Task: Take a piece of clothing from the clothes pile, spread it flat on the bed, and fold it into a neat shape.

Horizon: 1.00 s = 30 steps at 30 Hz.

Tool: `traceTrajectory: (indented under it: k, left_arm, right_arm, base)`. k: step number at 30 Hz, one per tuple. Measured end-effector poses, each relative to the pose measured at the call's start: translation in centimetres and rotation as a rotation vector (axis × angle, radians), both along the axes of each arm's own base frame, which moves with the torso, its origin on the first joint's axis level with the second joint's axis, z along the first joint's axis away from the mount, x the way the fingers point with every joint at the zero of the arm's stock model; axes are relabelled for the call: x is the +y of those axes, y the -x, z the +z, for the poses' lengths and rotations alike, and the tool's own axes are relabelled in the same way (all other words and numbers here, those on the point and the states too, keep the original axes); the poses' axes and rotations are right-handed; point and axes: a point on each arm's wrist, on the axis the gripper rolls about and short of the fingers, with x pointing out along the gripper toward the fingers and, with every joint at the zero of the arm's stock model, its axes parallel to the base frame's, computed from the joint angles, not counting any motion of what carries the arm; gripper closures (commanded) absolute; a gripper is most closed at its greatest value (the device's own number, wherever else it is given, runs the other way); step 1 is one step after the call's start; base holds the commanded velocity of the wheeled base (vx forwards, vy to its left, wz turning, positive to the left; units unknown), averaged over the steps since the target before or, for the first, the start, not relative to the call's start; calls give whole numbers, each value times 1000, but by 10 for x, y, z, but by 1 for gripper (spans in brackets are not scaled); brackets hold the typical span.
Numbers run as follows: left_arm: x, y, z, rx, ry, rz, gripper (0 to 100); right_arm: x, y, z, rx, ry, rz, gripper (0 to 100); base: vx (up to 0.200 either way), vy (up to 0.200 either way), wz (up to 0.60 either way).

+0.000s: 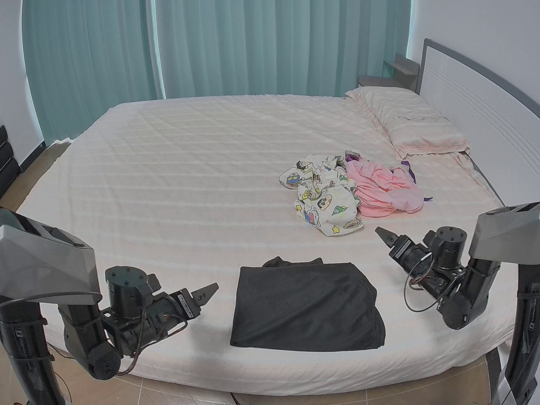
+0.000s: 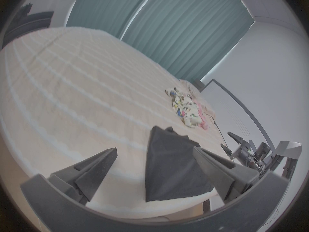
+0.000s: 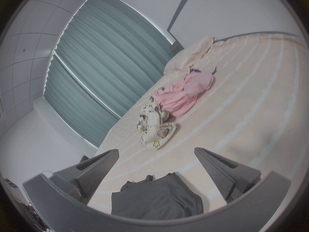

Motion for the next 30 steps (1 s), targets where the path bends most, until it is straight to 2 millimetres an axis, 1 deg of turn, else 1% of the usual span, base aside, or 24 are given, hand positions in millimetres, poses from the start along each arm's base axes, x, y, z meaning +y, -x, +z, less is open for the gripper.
traceTrajectory:
  k: [3,7,9,11,14,17,21,25,30]
  left_arm:
    - [7,5,14,-50,-18,33,0]
    - [17,14,36,-127,-33,70,0]
    - [22,21,48,-169,-33,84,0]
    - [27,29,61,-216,-36,101,0]
    - [35,43,77,-279,-45,125,0]
    - [42,59,93,-348,-62,143,0]
    - [52,80,108,-409,-89,182,0]
    - [60,101,118,-432,-104,203,0]
    - [70,129,122,-395,-143,206,0]
  right_arm:
    - [-11,11,18,-24,18,-19,0]
    - [-23,30,48,-87,43,-37,0]
    - [-28,42,63,-119,55,-40,0]
    - [-33,59,78,-152,72,-43,0]
    - [-38,81,93,-189,97,-43,0]
    - [-44,107,105,-222,126,-43,0]
    - [-50,140,115,-261,159,-45,0]
    - [-55,162,123,-282,174,-52,0]
    - [-61,193,130,-267,218,-45,0]
  base:
    - [0,0,0]
    - [0,0,0]
    - [0,0,0]
    - [0,0,0]
    - [0,0,0]
    - [0,0,0]
    - [0,0,0]
    - [0,0,0]
    - [0,0,0]
